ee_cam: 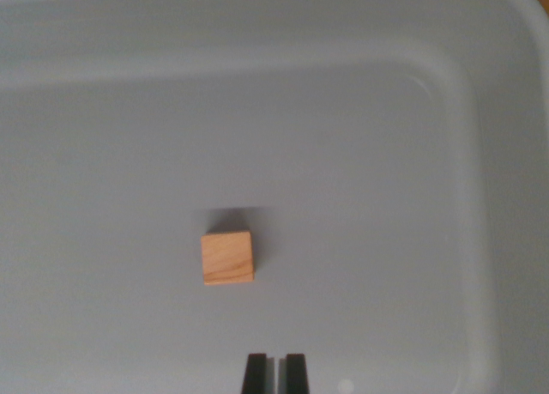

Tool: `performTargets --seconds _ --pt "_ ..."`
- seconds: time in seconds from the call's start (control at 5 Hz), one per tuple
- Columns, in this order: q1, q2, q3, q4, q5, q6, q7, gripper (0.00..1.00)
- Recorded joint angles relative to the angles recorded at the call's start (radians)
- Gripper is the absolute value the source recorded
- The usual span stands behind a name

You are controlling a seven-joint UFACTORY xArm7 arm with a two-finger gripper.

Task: Push wooden cube

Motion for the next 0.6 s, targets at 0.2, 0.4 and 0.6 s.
performTargets --seconds 0.2,0.4,0.6 --pt "0.0000 0.000 0.000 0.000 0.0000 0.000 0.000 0.00" --pt "0.0003 0.002 0.000 -0.015 0.0005 -0.016 -0.001 0.00" --pt "0.0003 0.002 0.000 -0.015 0.0005 -0.016 -0.001 0.00"
